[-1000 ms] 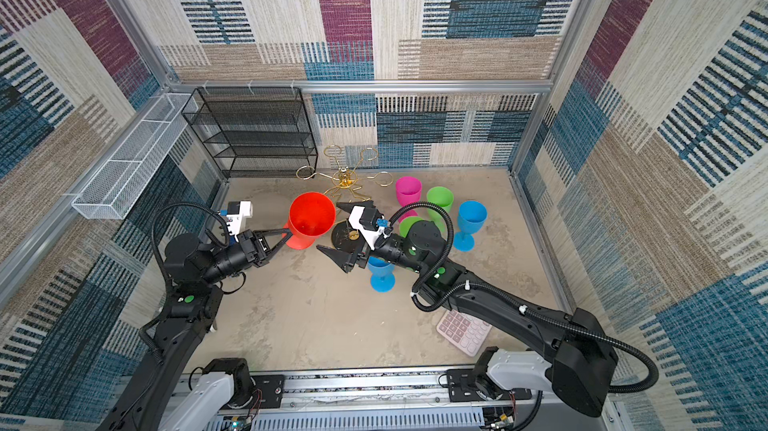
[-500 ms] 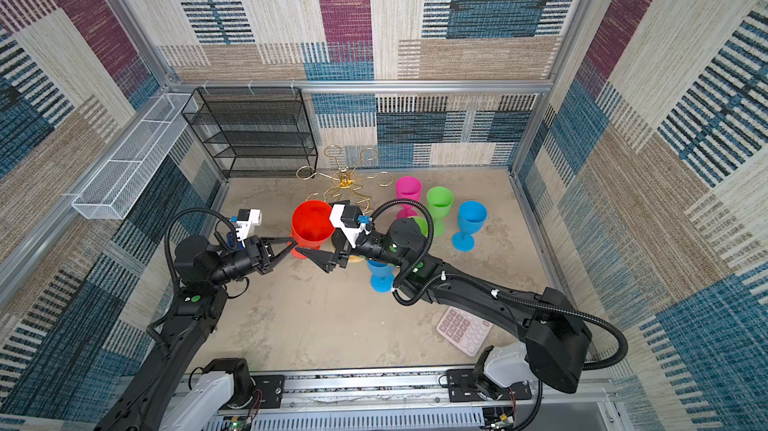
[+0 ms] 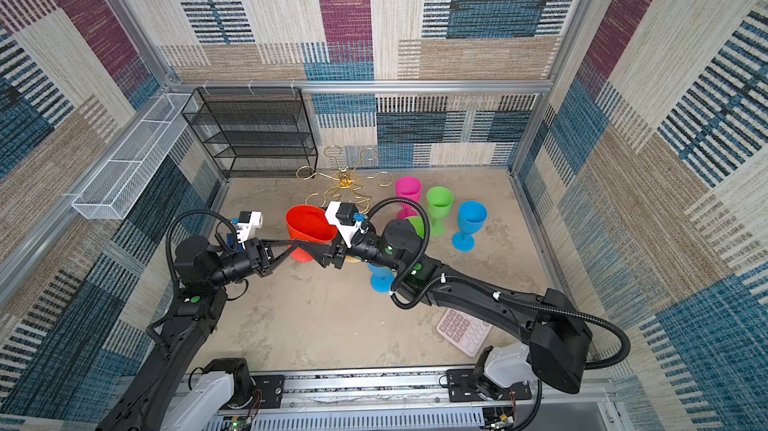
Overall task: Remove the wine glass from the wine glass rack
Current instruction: 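Open the left gripper off the foot and draw back while right lowers the glass, then set the red glass upright on the table with the right gripper and release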
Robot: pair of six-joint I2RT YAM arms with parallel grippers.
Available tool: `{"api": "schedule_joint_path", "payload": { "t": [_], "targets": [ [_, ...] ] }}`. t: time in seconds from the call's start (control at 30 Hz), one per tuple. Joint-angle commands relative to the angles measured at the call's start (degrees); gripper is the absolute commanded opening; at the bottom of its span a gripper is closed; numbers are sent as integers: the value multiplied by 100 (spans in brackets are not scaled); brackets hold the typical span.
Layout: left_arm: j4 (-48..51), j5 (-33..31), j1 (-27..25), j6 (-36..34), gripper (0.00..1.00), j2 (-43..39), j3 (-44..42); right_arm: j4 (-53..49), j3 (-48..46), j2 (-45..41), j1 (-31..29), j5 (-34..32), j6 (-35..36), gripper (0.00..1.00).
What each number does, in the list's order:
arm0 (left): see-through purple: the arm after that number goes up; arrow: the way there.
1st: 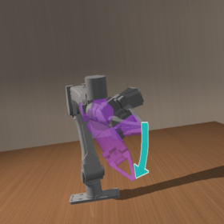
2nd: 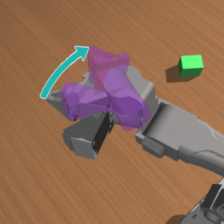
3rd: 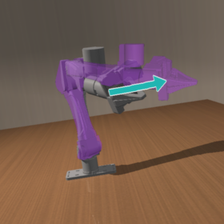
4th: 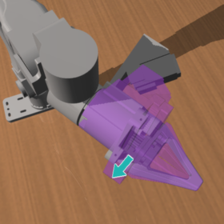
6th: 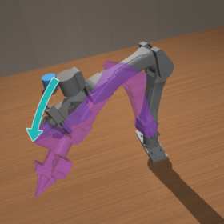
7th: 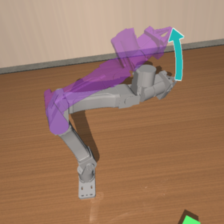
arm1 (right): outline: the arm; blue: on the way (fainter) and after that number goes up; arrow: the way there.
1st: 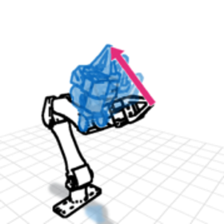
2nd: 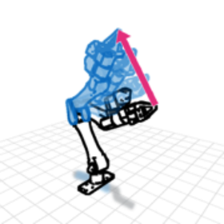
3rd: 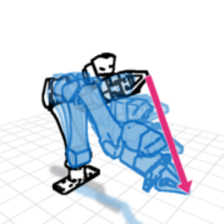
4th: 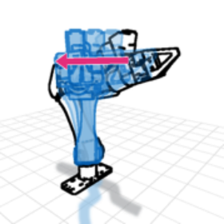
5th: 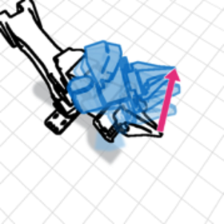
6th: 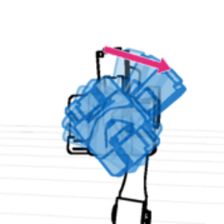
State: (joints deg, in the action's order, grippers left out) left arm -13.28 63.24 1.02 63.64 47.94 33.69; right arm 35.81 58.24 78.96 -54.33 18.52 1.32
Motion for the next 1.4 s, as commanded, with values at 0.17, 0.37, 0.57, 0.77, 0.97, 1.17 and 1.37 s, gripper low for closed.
{"api": "schedule_joint_path", "payload": {
  "t": [0.17, 0.37, 0.57, 0.77, 0.97, 1.17, 1.37],
  "targets": [
    [1519, -345, 347, -1534, 56, -302, 579, -411, -28, -474, -3, -593, -95, 71],
    [2854, -1482, 815, -3033, 74, -680, 1315, -798, -298, -699, -138, -900, -142, 71],
    [3104, -3832, 834, -4468, 88, -1081, 1722, -522, -896, -730, -339, -1249, -621, 70],
    [2177, -4951, 839, -5026, 99, -1627, 1191, -22, -1380, -232, -549, -1877, -949, 71],
    [1759, -5387, 831, -5344, 99, -2040, 799, 297, -1323, 551, -606, -2176, -1184, 70],
    [1559, -5550, 830, -5529, 99, -2193, 600, 679, -1092, 1476, -683, -2374, -1257, 71],
    [1467, -5620, 830, -5607, 99, -2224, 494, 1263, -1070, 2203, -853, -2720, -1229, 71]
  ]
}}
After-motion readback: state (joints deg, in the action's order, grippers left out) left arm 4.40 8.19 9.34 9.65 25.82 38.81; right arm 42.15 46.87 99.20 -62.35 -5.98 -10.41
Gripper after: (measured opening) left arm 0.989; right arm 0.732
